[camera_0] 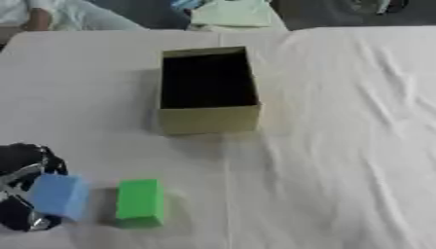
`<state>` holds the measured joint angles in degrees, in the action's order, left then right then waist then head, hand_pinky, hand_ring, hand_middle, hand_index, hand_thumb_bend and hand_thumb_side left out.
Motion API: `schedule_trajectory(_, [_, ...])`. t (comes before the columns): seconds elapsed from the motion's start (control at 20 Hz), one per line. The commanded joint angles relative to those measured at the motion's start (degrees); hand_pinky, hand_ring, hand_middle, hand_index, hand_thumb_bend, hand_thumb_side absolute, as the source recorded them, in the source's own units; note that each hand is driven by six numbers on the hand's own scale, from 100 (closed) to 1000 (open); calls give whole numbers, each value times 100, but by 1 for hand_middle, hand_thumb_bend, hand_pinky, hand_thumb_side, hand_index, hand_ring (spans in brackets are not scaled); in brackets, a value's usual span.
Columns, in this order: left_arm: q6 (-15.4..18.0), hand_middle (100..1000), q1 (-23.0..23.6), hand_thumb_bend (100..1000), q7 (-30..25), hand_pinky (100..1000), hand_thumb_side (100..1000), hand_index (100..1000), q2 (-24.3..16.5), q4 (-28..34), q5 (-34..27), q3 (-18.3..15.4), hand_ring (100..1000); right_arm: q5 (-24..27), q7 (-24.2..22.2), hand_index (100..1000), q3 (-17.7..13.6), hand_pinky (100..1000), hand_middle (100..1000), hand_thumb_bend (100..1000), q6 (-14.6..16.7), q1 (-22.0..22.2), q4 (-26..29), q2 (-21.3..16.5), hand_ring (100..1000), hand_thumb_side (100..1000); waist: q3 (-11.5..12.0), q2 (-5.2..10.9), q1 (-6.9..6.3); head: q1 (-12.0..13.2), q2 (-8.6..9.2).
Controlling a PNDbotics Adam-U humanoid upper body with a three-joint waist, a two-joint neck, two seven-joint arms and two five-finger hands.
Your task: Pick up objects on the table and place them in the box.
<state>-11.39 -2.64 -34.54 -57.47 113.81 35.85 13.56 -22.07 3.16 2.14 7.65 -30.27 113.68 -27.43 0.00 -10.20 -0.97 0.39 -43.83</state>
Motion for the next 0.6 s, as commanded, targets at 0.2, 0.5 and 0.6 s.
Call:
schedule_trajectory(0.2, [226, 423, -591, 350, 329, 341, 100, 634, -298, 79, -68, -451, 375, 4, -9, 817, -34, 825, 528, 100, -1, -80, 91, -98, 730, 722, 24, 108, -26, -44, -29])
schedule_trajectory(0.5, [166, 401, -1662, 272, 316, 297, 100, 629, -90, 79, -228, -528, 338, 20, -51, 817, -10, 825, 529, 100, 22, -117, 91, -101, 732, 721, 1, 144, -45, -13, -29])
schedule_trajectory(0.6, [66, 396, -2134, 256, 241, 288, 100, 628, 130, 79, -271, -510, 331, 30, -67, 817, 0, 826, 529, 100, 28, -128, 91, -98, 732, 721, -27, 148, -45, 1, -29])
